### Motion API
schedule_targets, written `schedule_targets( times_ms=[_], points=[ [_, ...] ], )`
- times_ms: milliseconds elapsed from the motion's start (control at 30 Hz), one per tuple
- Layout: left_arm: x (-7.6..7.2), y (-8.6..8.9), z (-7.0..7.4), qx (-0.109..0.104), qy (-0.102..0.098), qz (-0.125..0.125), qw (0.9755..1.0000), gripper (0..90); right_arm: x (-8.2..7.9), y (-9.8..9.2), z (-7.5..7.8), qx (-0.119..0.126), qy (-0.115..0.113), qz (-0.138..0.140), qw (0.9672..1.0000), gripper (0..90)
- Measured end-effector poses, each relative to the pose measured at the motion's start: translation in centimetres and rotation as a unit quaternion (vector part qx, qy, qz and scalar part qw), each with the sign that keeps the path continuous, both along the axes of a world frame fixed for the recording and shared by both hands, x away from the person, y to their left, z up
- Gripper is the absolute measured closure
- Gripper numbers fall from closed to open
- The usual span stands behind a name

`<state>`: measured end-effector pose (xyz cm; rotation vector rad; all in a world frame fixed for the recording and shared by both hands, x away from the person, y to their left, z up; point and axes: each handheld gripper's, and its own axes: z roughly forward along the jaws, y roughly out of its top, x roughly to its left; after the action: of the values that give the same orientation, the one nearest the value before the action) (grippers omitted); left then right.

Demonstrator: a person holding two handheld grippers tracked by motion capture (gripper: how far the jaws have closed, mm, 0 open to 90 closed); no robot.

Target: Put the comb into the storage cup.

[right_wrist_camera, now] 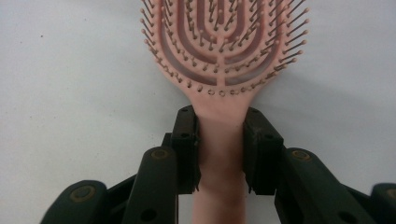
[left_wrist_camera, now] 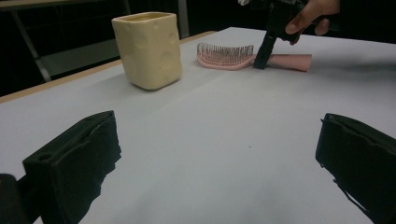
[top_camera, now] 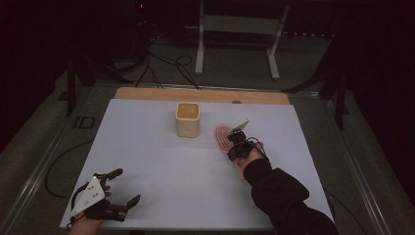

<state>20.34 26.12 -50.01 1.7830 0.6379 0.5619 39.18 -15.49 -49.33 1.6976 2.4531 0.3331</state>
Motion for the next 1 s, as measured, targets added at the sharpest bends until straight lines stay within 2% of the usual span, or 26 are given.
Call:
schedule_targets(
  times_ms=[200,367,567,700,833,1000],
  points=[
    [0.0,0.0,0.0,0.003,0.001,0.0,1.0,0.0,-0.2,-0.2,-0.1,0.007,-0.007,0.008,0.9999,69.9],
    [0.1,0.0,-0.1,0.002,0.003,0.002,1.0,0.0,-0.4,-0.8,-0.1,0.03,-0.015,0.009,0.9994,70.2],
    [0.1,0.0,-0.1,0.002,0.003,0.002,1.0,0.0,-0.5,-1.0,0.0,0.046,-0.027,0.002,0.9986,70.2],
    [0.1,0.0,-0.1,0.003,0.003,0.002,1.0,0.0,-0.5,-1.1,0.3,0.057,-0.034,0.002,0.9978,70.1],
    [0.1,0.0,-0.1,0.004,0.004,0.002,1.0,0.0,-0.3,-1.5,0.8,0.071,-0.045,-0.012,0.9964,70.2],
    [0.1,0.0,-0.1,0.005,0.004,0.002,1.0,0.0,-0.1,-1.9,1.5,0.082,-0.061,-0.015,0.9946,70.1]
  ],
)
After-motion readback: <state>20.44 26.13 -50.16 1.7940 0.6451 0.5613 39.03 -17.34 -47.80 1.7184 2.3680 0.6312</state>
